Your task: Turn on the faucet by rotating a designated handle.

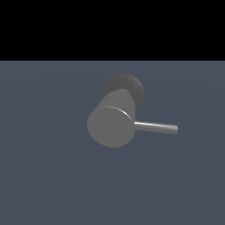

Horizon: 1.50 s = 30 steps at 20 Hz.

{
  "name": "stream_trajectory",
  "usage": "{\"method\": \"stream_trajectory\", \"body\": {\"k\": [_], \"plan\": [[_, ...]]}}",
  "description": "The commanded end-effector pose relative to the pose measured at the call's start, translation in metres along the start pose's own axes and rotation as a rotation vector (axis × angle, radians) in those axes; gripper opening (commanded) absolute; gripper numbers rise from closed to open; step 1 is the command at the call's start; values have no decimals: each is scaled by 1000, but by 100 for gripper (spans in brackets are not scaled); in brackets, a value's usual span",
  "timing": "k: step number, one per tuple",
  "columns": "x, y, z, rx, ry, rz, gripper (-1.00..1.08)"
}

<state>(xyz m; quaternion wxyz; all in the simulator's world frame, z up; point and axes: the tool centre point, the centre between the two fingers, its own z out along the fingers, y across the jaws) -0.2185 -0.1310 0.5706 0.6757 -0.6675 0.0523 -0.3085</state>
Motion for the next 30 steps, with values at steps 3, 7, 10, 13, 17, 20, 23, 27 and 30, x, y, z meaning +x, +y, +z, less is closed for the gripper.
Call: {"method": "stream_trajectory", "body": {"k": [3, 7, 10, 13, 17, 20, 23, 27, 30], "plan": [[20, 11, -27, 155, 120, 52, -100], [36, 28, -50, 281, 229, 112, -100], [47, 46, -68, 368, 312, 165, -100], [56, 68, -84, 448, 396, 226, -100], [66, 104, -103, 544, 509, 318, -100], [69, 135, -115, 606, 592, 397, -100], [70, 169, -123, 660, 675, 482, -100], [66, 217, -130, 717, 779, 604, -100], [60, 250, -131, 744, 844, 689, -100]]}}
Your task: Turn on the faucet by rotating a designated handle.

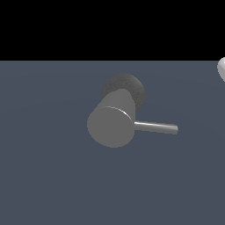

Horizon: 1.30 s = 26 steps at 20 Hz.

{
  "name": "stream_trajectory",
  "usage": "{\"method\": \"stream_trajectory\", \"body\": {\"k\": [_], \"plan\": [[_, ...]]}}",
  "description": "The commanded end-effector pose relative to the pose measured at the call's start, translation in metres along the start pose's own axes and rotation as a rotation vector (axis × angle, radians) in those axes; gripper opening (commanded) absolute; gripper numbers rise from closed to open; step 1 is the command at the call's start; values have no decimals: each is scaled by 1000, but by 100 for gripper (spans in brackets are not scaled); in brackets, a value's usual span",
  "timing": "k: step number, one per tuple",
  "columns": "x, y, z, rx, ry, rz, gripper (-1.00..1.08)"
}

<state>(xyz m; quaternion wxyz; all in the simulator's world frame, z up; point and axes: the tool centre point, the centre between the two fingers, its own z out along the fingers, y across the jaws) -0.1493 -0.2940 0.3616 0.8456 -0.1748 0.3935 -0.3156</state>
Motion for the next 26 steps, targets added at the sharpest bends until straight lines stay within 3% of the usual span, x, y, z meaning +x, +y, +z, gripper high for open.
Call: {"method": "stream_trajectory", "body": {"k": [1, 6, 11, 17, 26], "plan": [[17, 17, -13, 17, 70, 53, -100], [39, 45, -34, 34, 170, 133, -100], [51, 65, -48, 40, 235, 185, -100], [57, 77, -56, 42, 273, 215, -100], [64, 61, -68, 53, 308, 170, -100]]}}
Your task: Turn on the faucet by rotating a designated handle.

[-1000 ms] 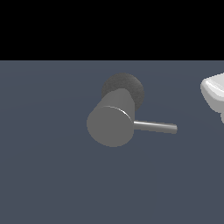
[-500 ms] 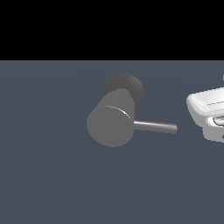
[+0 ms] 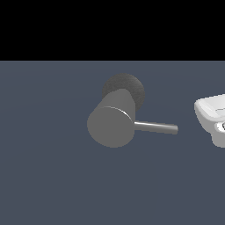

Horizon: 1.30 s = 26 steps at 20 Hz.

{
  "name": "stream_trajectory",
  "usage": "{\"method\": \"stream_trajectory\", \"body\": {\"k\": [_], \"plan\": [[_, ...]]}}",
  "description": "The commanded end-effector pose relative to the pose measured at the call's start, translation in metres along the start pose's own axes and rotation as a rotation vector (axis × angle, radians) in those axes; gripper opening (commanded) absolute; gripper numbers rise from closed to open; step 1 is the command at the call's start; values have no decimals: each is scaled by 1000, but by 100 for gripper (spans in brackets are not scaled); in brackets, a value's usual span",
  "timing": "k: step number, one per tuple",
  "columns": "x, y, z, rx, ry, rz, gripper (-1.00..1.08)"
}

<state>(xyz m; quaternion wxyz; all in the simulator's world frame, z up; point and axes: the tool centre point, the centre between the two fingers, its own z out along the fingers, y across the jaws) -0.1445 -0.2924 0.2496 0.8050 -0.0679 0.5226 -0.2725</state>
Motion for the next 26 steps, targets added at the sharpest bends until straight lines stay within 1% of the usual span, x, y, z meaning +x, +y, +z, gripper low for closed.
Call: {"method": "stream_trajectory", "body": {"k": [1, 6, 10, 15, 22, 26], "plan": [[1, -4, -1, 4, 4, -10, -100], [1, -1, -1, 2, 4, -4, -100], [10, 4, -7, 1, 29, 4, -100], [30, 19, -21, -5, 86, 25, -100], [62, 47, -48, -21, 186, 61, -100], [74, 57, -60, -29, 225, 69, -100]]}}
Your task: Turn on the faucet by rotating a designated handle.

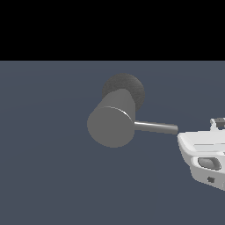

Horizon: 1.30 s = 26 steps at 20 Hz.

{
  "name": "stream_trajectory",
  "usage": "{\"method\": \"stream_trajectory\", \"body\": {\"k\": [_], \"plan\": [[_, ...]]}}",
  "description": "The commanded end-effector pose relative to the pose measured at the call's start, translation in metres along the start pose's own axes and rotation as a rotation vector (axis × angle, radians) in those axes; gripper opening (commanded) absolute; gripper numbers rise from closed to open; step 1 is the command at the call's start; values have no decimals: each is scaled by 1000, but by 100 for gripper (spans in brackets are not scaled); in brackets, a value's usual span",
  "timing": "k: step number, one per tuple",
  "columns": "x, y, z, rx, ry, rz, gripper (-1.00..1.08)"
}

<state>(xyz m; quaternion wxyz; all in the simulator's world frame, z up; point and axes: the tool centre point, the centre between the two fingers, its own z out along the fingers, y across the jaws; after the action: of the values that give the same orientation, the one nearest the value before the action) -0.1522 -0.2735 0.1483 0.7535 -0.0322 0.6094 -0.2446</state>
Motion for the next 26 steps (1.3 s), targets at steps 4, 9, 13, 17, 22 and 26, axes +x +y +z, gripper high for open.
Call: {"method": "stream_trajectory", "body": {"k": [4, 9, 13, 17, 22, 26], "plan": [[13, 14, -8, -10, 39, 24, -100], [10, 28, -9, -21, 57, 76, -100], [9, 41, -13, -39, 83, 119, -100], [9, 52, -13, -45, 99, 161, -100], [9, 71, -11, -62, 116, 207, -100], [11, 83, -14, -76, 141, 232, -100]]}}
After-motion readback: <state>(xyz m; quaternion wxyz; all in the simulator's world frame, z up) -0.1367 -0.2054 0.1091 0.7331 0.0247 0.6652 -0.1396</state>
